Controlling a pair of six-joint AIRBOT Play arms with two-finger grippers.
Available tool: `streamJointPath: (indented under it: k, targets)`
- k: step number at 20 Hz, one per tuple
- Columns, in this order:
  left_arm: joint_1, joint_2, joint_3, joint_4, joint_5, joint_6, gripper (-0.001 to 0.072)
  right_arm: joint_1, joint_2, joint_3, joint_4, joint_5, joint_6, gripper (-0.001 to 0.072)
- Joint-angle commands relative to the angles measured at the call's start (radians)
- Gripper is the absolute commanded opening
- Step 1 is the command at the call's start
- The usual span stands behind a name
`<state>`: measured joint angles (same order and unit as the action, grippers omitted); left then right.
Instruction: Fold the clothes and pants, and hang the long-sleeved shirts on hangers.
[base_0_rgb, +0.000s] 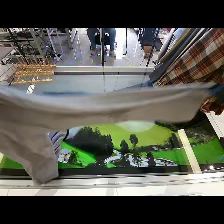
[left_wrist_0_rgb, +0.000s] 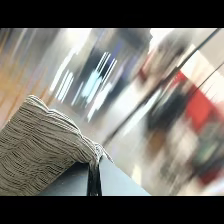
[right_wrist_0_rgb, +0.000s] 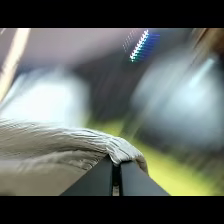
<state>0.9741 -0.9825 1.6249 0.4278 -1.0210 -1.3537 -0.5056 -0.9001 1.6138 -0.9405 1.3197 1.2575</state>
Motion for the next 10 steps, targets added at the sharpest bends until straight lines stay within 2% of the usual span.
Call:
streamJointPath:
  k: [1,3,6,8,10]
  targets:
    - [0.246,0.04,0.254,-0.424,0.024,-0.057,0.0017,0.001,0.063,0.372,-0.293,-0.059,0.169,0.0026]
    - [0.468,0.032,0.33,-0.667,0.025,-0.057,0.0016,0.001,0.063,0.514,-0.397,-0.063,0.169,0.0026]
    - [0.816,0.01,0.361,-0.959,0.012,-0.057,0.0016,0.001,0.077,0.549,-0.464,-0.078,0.163,0.0026]
    - [0.998,-0.008,0.361,-0.99,0.005,-0.057,0.0016,0.001,0.076,0.531,-0.472,-0.081,0.161,0.0026]
    - [1.072,-0.03,0.361,-0.92,-0.003,-0.057,0.0016,0.001,0.077,0.486,-0.467,-0.079,0.144,0.0026]
